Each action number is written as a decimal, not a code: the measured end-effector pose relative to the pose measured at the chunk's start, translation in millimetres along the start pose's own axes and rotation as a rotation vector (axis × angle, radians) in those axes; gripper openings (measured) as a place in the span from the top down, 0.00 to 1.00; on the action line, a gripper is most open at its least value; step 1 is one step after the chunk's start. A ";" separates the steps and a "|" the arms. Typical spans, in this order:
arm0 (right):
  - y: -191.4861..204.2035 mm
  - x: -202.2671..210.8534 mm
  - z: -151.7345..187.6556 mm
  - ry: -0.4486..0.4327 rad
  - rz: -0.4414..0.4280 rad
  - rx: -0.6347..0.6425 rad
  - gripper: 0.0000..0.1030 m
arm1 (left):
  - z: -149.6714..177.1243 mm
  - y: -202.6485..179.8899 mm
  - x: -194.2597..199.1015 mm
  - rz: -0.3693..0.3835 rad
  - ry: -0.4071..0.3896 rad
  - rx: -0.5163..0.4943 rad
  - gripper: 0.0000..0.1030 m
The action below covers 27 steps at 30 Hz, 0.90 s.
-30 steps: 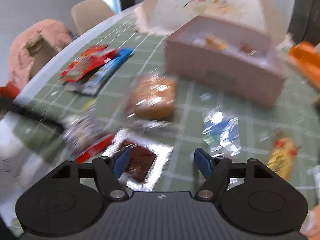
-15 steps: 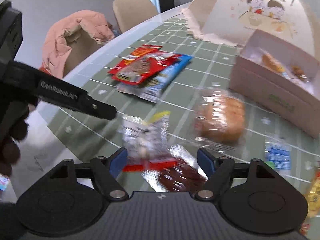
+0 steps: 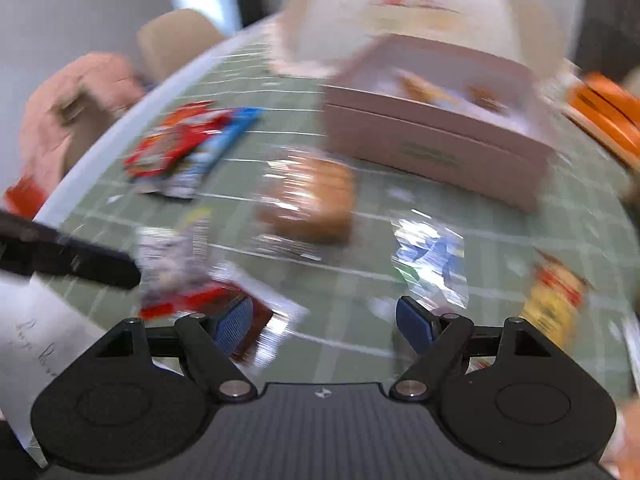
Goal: Organize snacks
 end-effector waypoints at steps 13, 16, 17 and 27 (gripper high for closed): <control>-54.9 38.1 42.9 -0.002 0.140 -0.207 0.22 | 5.3 -25.6 -51.1 -0.103 0.158 -0.154 0.78; -59.0 42.2 50.6 -0.021 0.154 -0.234 0.21 | 10.6 -31.0 -52.8 -0.079 0.163 -0.119 0.77; -58.5 43.0 52.1 -0.025 0.156 -0.237 0.20 | 12.7 -33.0 -54.8 -0.046 0.177 -0.098 0.77; -53.2 41.5 53.1 -0.023 0.169 -0.195 0.18 | 22.4 -86.1 -37.9 0.071 0.140 -0.553 0.76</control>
Point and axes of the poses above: each gripper's, at about its wrist camera, not at the fingertips, and x roughly against the way its jaws point, y to its left, z to its underside, the point moved 1 cm from there along -x, roughly the way its jaws point, and after that the axes turned 9 degrees about -y, right-handed, at the moved point
